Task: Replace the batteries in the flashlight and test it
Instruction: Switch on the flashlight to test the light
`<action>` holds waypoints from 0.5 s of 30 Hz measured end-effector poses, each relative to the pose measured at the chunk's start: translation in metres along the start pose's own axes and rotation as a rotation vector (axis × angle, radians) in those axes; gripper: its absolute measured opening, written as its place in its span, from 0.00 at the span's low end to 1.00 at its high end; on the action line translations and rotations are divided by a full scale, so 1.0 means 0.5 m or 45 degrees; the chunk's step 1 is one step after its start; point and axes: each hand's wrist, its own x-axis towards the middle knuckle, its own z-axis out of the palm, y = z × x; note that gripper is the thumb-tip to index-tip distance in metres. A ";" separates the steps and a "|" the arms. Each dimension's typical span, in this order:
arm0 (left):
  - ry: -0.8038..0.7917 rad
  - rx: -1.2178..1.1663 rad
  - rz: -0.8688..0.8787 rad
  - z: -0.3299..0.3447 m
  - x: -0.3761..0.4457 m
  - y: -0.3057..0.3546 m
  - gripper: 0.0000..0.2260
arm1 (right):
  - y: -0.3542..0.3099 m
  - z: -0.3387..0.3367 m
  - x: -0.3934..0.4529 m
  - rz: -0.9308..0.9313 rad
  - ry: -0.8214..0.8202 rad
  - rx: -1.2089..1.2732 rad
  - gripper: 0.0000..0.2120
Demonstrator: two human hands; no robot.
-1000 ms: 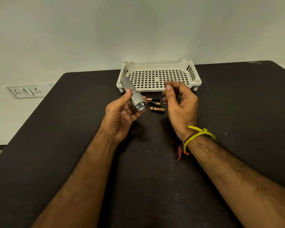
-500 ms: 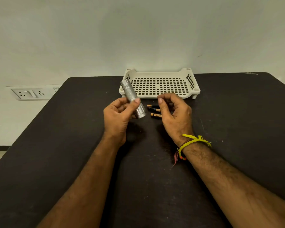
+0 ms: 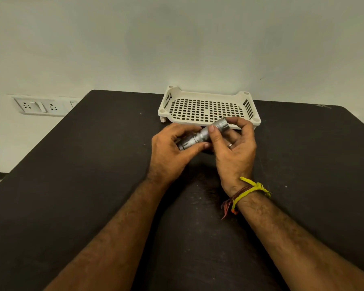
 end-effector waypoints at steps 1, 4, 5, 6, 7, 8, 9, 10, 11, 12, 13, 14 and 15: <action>0.029 0.012 0.007 0.003 0.000 0.003 0.19 | 0.001 0.001 0.002 0.017 0.026 -0.005 0.16; 0.069 0.049 0.030 0.006 -0.001 0.004 0.22 | 0.006 0.003 0.005 0.091 0.105 -0.010 0.14; 0.068 0.023 0.009 0.007 -0.001 0.002 0.23 | 0.007 0.005 0.006 0.116 0.145 0.005 0.14; 0.070 -0.047 -0.041 0.009 0.000 0.002 0.25 | 0.006 0.006 0.008 0.140 0.183 0.037 0.14; 0.087 -0.164 -0.124 0.012 0.002 0.005 0.25 | 0.004 0.007 0.010 0.163 0.214 0.088 0.13; 0.127 -0.317 -0.234 0.015 0.004 0.010 0.25 | 0.001 0.008 0.013 0.182 0.237 0.144 0.13; 0.192 -0.480 -0.359 0.017 0.009 0.013 0.25 | -0.001 0.006 0.017 0.195 0.257 0.183 0.13; 0.264 -0.633 -0.497 0.015 0.013 0.014 0.26 | -0.002 0.004 0.020 0.206 0.278 0.201 0.13; 0.319 -0.766 -0.634 0.012 0.019 0.011 0.28 | -0.003 0.001 0.024 0.217 0.296 0.209 0.13; 0.353 -0.876 -0.742 0.006 0.023 0.004 0.31 | -0.004 -0.002 0.026 0.229 0.314 0.208 0.13; 0.373 -0.964 -0.806 0.000 0.027 -0.002 0.33 | -0.004 -0.004 0.029 0.241 0.334 0.202 0.13; 0.380 -1.022 -0.829 -0.005 0.029 -0.006 0.34 | -0.004 -0.006 0.031 0.251 0.358 0.196 0.13; 0.375 -1.045 -0.825 -0.008 0.029 -0.006 0.35 | -0.003 -0.007 0.033 0.261 0.379 0.192 0.12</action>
